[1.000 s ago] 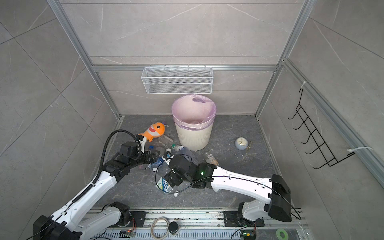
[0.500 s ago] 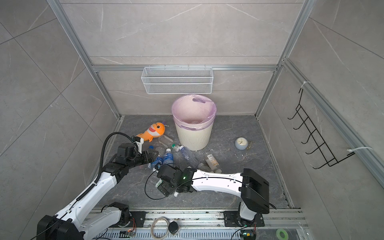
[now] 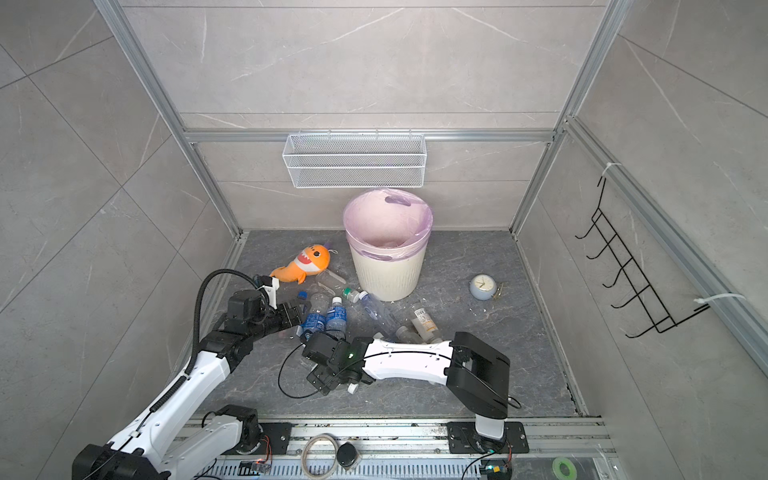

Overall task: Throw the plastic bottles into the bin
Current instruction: 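Grasp the white-and-blue labelled bottle with the right gripper and lift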

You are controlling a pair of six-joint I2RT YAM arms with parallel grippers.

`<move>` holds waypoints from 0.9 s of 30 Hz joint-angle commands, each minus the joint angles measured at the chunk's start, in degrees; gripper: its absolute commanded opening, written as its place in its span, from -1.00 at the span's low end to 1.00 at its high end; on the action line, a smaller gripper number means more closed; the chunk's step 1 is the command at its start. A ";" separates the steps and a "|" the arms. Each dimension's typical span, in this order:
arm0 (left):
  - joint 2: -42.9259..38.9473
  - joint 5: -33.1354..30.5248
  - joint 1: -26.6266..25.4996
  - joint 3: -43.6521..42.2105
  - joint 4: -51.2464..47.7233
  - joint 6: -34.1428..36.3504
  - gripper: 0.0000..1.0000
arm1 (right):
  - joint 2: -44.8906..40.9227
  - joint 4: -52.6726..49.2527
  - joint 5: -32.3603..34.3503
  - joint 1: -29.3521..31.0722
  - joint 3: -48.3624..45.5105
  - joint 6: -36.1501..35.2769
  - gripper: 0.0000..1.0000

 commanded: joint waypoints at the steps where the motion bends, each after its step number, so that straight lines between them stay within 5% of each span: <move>1: -0.94 0.76 0.42 -0.17 2.25 -0.84 0.69 | 2.07 0.05 -0.84 0.08 2.04 0.95 0.80; 27: 1.75 2.95 0.93 0.03 3.61 -1.06 0.68 | 9.14 0.13 -1.79 -1.90 3.86 1.23 0.45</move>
